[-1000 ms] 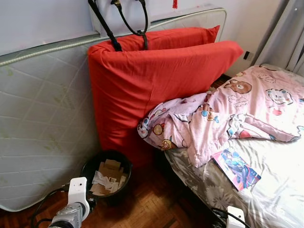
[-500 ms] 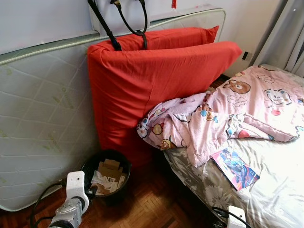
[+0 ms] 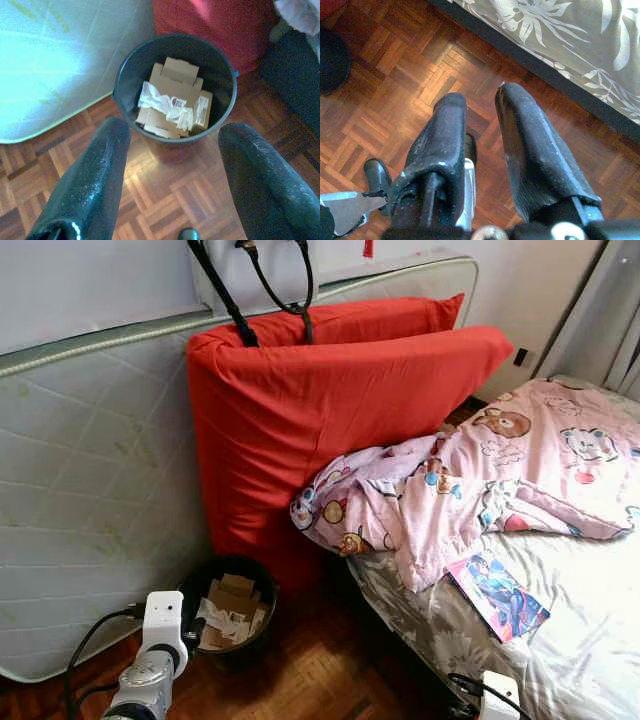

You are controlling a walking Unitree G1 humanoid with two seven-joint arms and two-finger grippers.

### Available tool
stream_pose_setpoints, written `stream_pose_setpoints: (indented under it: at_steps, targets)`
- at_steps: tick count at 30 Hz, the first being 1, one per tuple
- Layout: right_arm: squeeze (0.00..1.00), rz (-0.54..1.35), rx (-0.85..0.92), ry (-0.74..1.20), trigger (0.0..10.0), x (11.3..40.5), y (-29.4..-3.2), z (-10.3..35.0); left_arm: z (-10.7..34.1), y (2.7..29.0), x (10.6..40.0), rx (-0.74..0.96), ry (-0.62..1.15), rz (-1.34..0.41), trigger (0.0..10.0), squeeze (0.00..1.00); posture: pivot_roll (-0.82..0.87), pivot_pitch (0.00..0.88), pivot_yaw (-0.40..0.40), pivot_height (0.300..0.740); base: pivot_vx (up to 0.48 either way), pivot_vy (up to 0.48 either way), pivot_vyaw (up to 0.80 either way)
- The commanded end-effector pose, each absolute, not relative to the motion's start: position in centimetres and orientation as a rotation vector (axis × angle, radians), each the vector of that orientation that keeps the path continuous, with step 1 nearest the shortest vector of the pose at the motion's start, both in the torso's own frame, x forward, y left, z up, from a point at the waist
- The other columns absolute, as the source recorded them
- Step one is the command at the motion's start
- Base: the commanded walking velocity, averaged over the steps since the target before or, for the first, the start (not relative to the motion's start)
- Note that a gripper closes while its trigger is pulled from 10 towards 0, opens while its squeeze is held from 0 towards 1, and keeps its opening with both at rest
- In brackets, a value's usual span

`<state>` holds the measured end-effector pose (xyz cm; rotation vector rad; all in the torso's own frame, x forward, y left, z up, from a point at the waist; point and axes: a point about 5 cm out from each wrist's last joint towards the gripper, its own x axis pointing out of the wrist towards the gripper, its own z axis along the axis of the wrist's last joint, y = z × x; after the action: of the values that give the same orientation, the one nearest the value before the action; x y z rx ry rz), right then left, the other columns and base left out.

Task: Clean up the room

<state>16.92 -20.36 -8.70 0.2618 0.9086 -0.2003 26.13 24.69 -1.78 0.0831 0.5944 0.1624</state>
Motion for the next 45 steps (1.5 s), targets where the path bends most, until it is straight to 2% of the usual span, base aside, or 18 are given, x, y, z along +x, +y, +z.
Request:
stream_pose_setpoints:
  at_steps: [1,6,10,18,28,45]
  targets:
    - [0.0,-0.212,0.268,0.903,10.0,16.8,-20.4,-8.7,-2.0,25.0,25.9,0.084,0.636,0.174,10.0,0.0,0.05,0.0,-0.038,0.74,0.0,0.0,0.0]
    - [0.0,-0.212,0.278,0.901,10.0,16.7,-20.2,-8.8,-2.8,25.1,25.2,0.085,0.741,0.185,10.0,0.0,0.04,0.0,-0.036,0.74,0.0,0.0,0.0]
    - [0.0,-0.207,0.275,0.906,10.0,16.7,-20.2,-8.8,-3.6,25.1,24.4,0.182,0.893,0.115,10.0,0.0,0.04,0.0,-0.041,0.74,0.0,0.0,0.0]
    - [0.0,-0.206,0.269,0.908,10.0,16.6,-20.3,-8.8,-3.5,24.8,24.5,0.079,0.843,0.153,10.0,0.0,0.04,0.0,-0.053,0.74,0.0,0.0,0.0]
    - [0.0,-0.203,0.264,0.913,10.0,16.6,-20.5,-8.8,-3.5,24.7,24.7,0.072,0.834,0.15,10.0,0.0,0.03,0.0,-0.067,0.74,0.0,0.0,0.0]
    - [0.0,-0.178,0.231,0.933,10.0,17.0,-20.6,-8.7,-3.2,24.7,25.0,0.026,0.818,0.18,10.0,0.0,0.03,0.0,-0.095,0.74,0.0,0.0,-0.72]
